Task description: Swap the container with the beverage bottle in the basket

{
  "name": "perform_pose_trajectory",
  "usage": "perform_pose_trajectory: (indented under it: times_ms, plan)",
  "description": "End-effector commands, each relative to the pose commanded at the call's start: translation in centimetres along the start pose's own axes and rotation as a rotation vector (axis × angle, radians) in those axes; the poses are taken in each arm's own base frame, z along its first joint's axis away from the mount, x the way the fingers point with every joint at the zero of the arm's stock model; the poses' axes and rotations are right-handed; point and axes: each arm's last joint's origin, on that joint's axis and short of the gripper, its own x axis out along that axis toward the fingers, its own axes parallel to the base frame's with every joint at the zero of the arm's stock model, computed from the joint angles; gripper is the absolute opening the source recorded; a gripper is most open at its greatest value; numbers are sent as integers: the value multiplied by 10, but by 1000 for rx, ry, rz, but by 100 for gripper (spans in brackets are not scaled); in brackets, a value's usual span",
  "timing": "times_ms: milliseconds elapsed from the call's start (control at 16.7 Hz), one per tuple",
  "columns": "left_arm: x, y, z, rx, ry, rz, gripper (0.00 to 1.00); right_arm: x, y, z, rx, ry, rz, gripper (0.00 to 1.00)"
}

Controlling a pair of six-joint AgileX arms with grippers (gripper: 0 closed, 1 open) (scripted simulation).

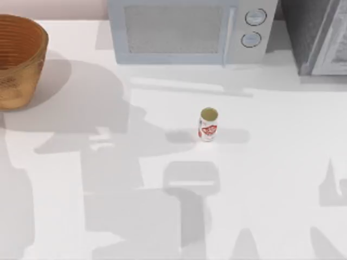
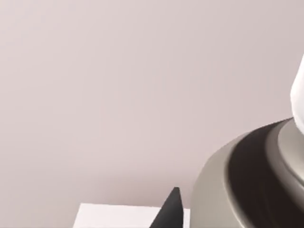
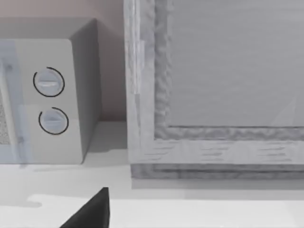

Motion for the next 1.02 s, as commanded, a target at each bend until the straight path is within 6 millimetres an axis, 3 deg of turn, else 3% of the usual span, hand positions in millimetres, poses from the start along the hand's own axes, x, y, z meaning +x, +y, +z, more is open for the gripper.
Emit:
perform_pose_trajectory:
  times_ms: [240, 480, 660, 1020]
  plan:
    - [2, -27, 19, 4, 31, -78, 0, 0, 0, 0, 0, 0, 0, 100]
    - [2, -28, 20, 4, 32, -81, 0, 0, 0, 0, 0, 0, 0, 100]
    - [8, -26, 16, 3, 35, -78, 0, 0, 0, 0, 0, 0, 0, 100]
    - [37, -29, -2, 4, 35, -80, 0, 0, 0, 0, 0, 0, 0, 100]
